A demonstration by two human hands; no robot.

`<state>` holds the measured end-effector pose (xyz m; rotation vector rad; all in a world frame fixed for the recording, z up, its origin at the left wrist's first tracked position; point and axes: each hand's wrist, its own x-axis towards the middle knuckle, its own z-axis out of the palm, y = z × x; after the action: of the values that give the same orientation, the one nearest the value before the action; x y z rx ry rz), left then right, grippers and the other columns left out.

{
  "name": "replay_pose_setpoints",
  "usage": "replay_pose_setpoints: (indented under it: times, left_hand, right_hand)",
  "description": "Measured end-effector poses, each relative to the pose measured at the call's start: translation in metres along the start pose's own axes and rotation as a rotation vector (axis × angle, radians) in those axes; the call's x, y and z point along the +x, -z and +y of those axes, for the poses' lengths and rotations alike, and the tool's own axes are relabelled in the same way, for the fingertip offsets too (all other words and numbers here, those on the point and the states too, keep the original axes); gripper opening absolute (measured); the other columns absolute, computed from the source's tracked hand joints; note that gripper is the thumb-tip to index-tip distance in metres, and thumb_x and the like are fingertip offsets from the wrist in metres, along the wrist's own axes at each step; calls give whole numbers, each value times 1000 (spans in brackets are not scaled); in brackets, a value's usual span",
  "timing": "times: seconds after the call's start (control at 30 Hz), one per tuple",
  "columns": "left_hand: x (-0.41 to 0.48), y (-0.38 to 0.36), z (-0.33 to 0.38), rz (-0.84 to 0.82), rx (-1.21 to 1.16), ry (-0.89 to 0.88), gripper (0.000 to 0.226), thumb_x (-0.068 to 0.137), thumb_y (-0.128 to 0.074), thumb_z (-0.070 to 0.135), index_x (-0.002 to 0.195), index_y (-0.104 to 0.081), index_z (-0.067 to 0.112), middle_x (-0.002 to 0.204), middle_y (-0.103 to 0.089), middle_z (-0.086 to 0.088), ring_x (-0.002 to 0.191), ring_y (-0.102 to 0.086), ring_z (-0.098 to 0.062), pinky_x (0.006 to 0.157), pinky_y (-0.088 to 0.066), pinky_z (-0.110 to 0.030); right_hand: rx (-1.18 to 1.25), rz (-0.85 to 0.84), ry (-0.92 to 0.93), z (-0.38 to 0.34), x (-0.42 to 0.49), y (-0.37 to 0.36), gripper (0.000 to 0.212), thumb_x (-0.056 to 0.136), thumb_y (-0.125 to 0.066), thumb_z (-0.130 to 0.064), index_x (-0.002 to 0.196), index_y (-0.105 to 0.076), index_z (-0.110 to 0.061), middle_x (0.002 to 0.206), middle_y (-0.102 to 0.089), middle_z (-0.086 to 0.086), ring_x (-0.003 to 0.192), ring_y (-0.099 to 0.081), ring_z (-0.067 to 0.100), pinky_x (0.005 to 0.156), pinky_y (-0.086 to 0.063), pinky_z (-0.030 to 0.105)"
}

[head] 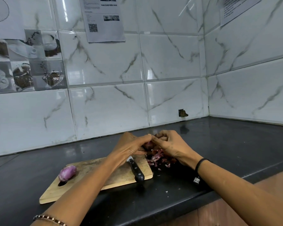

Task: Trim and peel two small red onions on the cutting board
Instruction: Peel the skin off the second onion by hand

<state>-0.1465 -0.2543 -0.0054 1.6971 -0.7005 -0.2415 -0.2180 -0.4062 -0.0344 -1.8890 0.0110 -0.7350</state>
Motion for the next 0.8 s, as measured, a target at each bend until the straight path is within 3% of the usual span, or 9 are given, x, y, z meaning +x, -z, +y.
replay_pose_setpoints:
  times: [0.27,0.4,0.5,0.57,0.7,0.8]
  left_hand:
    - [15,6,-9,-11,56,-16,36,84,-80,23,87,-73,-12,80,-76,-19,78,-78,-24,68,-63,-28]
    - [17,11,-9,-26,-3,-30,20,83,-80,17,84,-76,-3,82,-77,-18,81,-78,-25,72,-63,-27]
    - [17,10,-11,-44,-17,-23,15,88,-76,16,82,-78,2,84,-78,-16,84,-78,-24,79,-63,-28]
    - [18,11,-12,-41,-53,-19,12,88,-75,12,85,-77,0,86,-78,-17,86,-77,-25,79,-62,-28]
    - [17,13,-11,-51,-105,-23,5,86,-73,1,83,-77,0,88,-77,-19,88,-77,-25,77,-62,-26]
    - [18,12,-12,-55,-123,-23,10,85,-73,-4,82,-77,4,87,-78,-16,87,-77,-22,75,-62,-25]
  right_hand:
    - [-48,35,16,8,5,0,41,89,-72,-47,101,-70,-9,79,-78,-1,72,-74,3,63,-51,10]
    - [36,26,10,10,8,1,57,83,-70,-61,102,-69,-7,84,-79,5,83,-77,15,90,-60,38]
    - [35,18,-5,14,10,1,76,69,-68,-81,98,-70,-11,88,-78,10,89,-77,24,93,-58,51]
    - [46,5,-24,14,11,2,68,79,-65,-74,101,-70,-10,92,-78,11,90,-77,25,94,-57,51]
    - [222,-15,-84,12,14,2,43,101,-57,-38,112,-65,3,103,-76,17,93,-76,25,98,-56,44]
    - [298,-31,-121,9,14,2,43,105,-52,-33,112,-65,8,105,-76,18,94,-76,25,94,-58,34]
